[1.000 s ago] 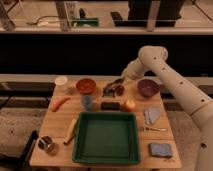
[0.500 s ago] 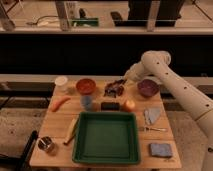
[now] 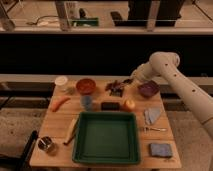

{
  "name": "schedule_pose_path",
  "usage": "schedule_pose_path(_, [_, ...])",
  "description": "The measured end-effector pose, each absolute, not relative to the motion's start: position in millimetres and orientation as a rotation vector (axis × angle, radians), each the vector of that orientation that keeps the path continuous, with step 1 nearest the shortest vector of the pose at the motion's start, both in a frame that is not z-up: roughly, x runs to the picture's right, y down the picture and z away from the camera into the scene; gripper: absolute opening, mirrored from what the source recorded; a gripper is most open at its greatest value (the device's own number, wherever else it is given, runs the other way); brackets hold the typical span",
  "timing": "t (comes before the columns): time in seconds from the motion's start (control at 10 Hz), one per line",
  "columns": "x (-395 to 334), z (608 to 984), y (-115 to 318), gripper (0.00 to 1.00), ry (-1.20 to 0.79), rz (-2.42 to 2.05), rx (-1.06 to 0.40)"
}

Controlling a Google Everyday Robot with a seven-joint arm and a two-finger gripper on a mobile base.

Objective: Place brush in purple bowl

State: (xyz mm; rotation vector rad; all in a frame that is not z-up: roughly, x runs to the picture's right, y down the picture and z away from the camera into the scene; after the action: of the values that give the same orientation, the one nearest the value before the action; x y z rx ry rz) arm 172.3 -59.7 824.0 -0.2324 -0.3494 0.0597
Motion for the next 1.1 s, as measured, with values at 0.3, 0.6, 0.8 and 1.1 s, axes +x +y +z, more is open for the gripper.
schedule_pose_path(0.3, [193,824,-66,0.0,-0.331,0.068,-0.203])
schedule_pose_path(0.6, [224,823,-72,0.0,-0.312,0.065,-0.183])
schedule_pose_path(0.8, [243,820,-72,0.0,-0.289,0.066,-0.178])
schedule_pose_path(1.1, [269,824,-74,0.0,-0.26,0.063,-0.181])
